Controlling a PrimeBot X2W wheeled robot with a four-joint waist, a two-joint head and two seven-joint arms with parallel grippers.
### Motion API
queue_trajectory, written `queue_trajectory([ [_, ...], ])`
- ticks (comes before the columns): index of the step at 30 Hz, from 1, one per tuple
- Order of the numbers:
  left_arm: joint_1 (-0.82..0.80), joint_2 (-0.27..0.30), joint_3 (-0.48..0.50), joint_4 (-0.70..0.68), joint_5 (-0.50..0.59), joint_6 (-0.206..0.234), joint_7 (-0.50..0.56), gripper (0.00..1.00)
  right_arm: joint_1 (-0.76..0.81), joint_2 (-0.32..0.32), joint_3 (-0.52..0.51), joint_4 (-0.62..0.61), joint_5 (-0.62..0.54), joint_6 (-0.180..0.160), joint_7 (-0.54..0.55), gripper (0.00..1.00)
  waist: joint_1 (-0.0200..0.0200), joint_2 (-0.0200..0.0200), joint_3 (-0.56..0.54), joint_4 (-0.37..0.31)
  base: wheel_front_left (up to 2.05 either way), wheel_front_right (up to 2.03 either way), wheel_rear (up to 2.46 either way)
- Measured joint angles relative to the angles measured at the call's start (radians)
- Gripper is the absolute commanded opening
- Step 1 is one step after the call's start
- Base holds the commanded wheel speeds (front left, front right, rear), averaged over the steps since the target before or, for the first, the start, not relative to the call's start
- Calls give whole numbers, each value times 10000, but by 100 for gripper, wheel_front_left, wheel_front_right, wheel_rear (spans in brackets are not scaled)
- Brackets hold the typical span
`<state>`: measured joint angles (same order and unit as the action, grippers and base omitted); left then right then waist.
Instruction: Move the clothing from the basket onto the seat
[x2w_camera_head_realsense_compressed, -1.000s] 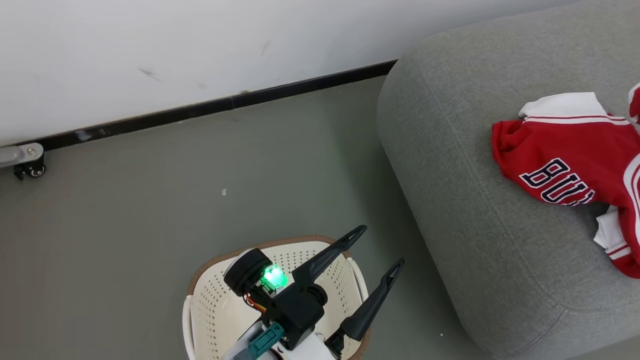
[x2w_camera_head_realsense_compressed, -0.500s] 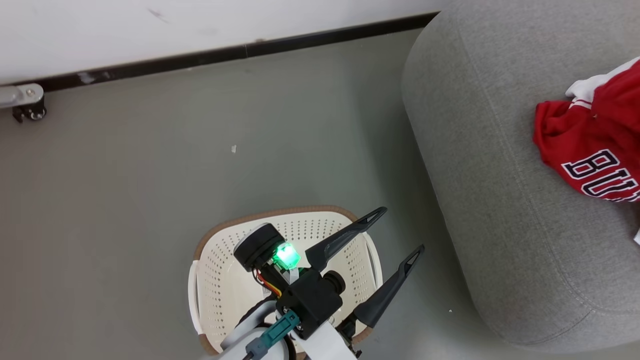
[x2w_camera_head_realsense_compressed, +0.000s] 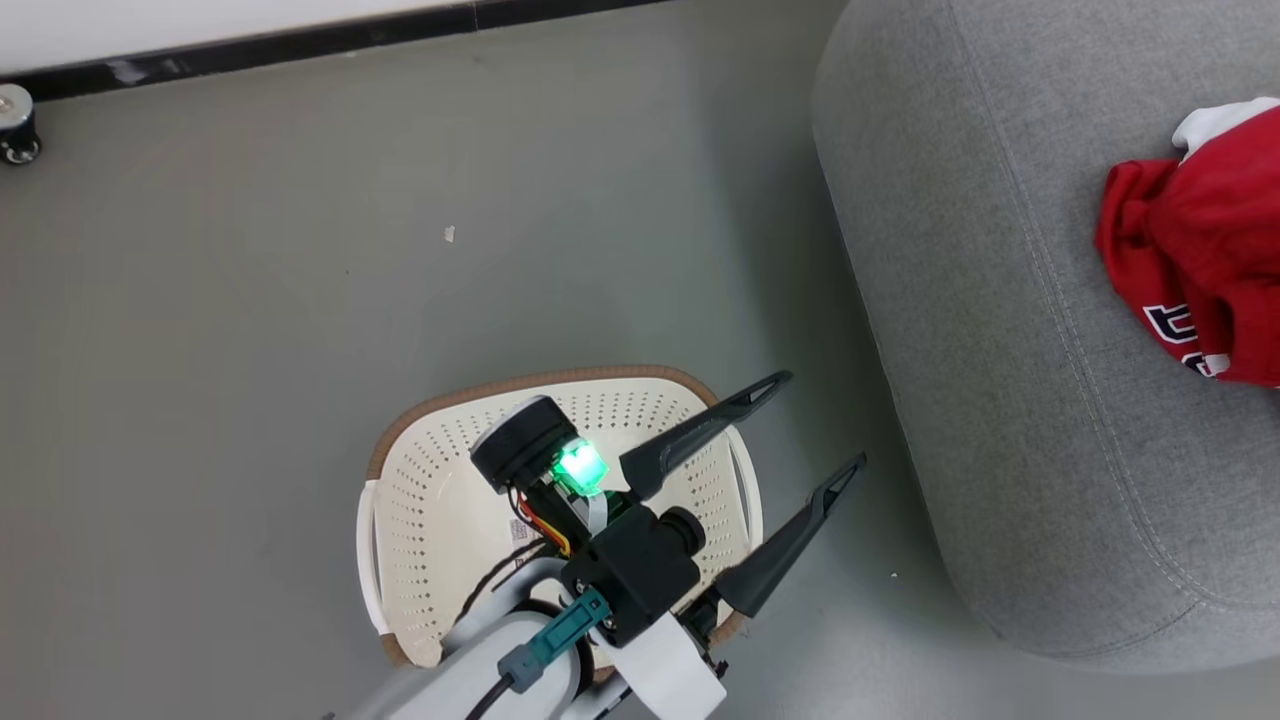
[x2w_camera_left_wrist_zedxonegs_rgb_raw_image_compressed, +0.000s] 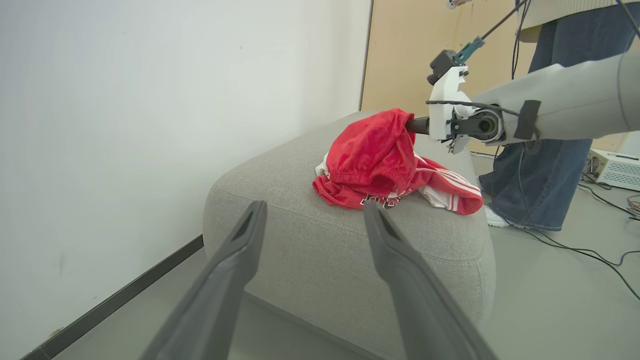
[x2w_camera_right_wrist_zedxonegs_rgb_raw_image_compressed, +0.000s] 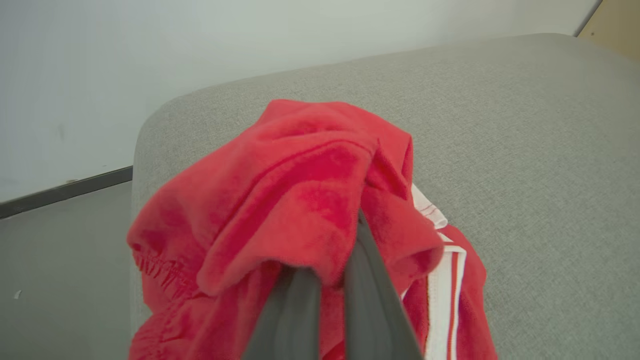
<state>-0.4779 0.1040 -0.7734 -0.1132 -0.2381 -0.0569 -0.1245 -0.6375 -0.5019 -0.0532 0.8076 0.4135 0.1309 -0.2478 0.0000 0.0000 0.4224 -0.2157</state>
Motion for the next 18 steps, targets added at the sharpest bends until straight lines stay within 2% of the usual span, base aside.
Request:
queue_trajectory([
  [1, -53, 10, 19, 4, 21, 0, 0, 100, -1, 54, 2, -4, 2, 0, 0, 0, 0, 0, 50, -20, 0, 0, 0],
  [2, -95, 13, 50, 4, 25, 0, -2, 100, -3, 104, 8, -15, 2, 0, -2, 31, 0, 0, 97, -43, 0, 0, 0],
  [3, -125, 15, 75, 13, 25, 0, -2, 100, -3, 153, 15, -27, 4, 0, -2, 44, 0, 0, 140, -70, 0, 0, 0],
  [5, -135, 31, 128, 36, 29, 0, -17, 100, -10, 257, 33, -96, 19, 0, -2, 90, 0, 0, 209, -136, 0, 0, 0],
  [6, -150, 48, 151, 56, 29, 0, -44, 100, -10, 293, 44, -192, 33, 0, -2, 100, 0, 0, 235, -172, 0, 0, 0],
  [18, -316, 52, 265, 454, 6, -79, -447, 100, 397, 226, 587, -1225, 63, 0, -4, 100, 0, 0, 137, -548, 0, 0, 0],
])
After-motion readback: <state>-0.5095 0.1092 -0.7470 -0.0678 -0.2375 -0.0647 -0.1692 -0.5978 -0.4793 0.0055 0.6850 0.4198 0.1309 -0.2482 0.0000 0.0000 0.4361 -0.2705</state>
